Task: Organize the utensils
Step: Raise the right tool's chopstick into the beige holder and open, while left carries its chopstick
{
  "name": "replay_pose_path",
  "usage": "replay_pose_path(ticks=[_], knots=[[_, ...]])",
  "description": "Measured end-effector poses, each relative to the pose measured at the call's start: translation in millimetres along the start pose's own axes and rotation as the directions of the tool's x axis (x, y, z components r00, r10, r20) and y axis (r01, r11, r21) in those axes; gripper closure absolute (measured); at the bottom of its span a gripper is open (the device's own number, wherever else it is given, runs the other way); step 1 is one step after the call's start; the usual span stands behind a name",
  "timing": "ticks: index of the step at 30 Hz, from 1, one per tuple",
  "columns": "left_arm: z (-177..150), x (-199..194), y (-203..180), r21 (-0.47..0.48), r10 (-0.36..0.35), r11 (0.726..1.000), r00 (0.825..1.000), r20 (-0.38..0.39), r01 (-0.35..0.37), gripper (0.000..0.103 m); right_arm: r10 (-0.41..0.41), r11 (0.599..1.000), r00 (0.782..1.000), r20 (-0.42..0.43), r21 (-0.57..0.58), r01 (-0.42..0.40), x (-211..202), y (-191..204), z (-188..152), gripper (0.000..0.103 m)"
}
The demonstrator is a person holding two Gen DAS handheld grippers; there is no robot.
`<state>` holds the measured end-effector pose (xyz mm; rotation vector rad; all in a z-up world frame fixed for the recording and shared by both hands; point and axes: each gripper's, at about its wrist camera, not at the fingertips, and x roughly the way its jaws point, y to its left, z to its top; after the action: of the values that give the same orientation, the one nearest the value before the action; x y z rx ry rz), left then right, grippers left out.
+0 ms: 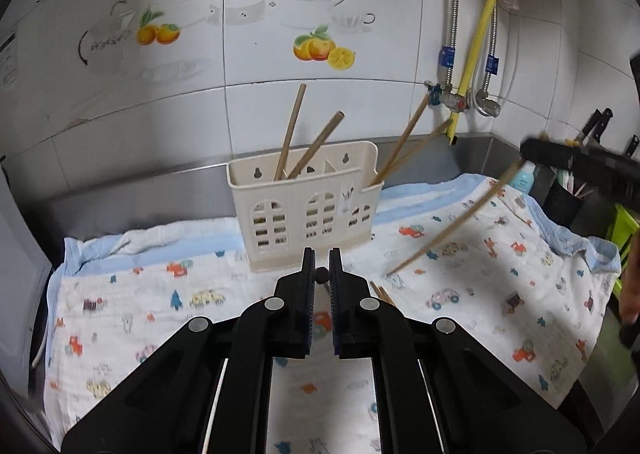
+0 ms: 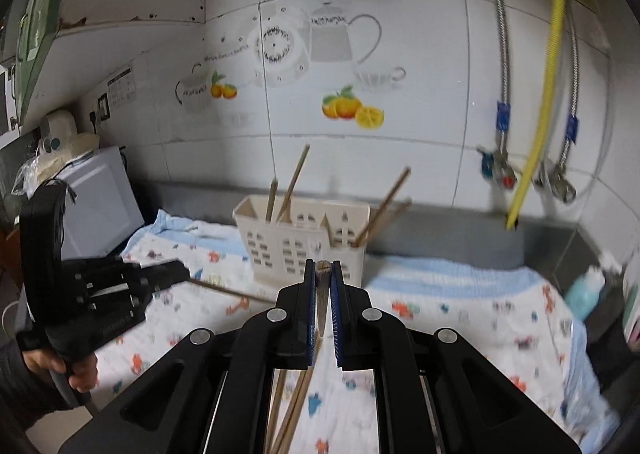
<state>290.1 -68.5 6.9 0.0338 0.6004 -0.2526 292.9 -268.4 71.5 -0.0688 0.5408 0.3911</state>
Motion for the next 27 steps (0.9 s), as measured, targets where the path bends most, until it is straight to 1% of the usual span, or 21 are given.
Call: replay_pose_path(ticks=[4,8,10,15,18,22,24,27], knots=[[15,0,9,0.004,-0.007,1.0,1.0,0.01,0.007,0.097,-0.011,0.999,1.0,0.009,-0.035,0.011,4,2,31,0.096],[37,-11,12,0.043,0.006,0.999,0.999,0.052,-0.008,0.097,-0.023,0.999,0.999,0.023,-0.049,0.024,5,2,58,0.096],[47,-16,13,0.05,0.004,0.999,0.998,0.067,-0.008,0.098,-0.032,0.998,0.999,0.036,-0.06,0.034,4,3,72,0.096],[77,-29,15,0.073,0.03,0.997,0.993,0.117,-0.039,0.098,-0.056,0.995,0.998,0.041,-0.086,0.06,8,6,100,0.096],[97,-40,15,0.078,0.045,0.995,0.985,0.169,-0.059,0.098,-0.075,0.993,0.997,0.033,-0.094,0.078,18,6,108,0.096],[124,-51,10,0.087,0.078,0.991,0.964,0.255,-0.103,0.098,-0.09,0.992,0.996,0.012,-0.084,0.091,36,3,111,0.096],[134,-51,5,0.096,0.084,0.989,0.956,0.281,-0.115,0.098,-0.089,0.993,0.996,-0.007,-0.075,0.089,47,1,109,0.096],[146,-47,-2,0.116,0.108,0.982,0.944,0.313,-0.15,0.098,-0.086,0.994,0.996,-0.031,-0.065,0.084,61,-3,105,0.096]])
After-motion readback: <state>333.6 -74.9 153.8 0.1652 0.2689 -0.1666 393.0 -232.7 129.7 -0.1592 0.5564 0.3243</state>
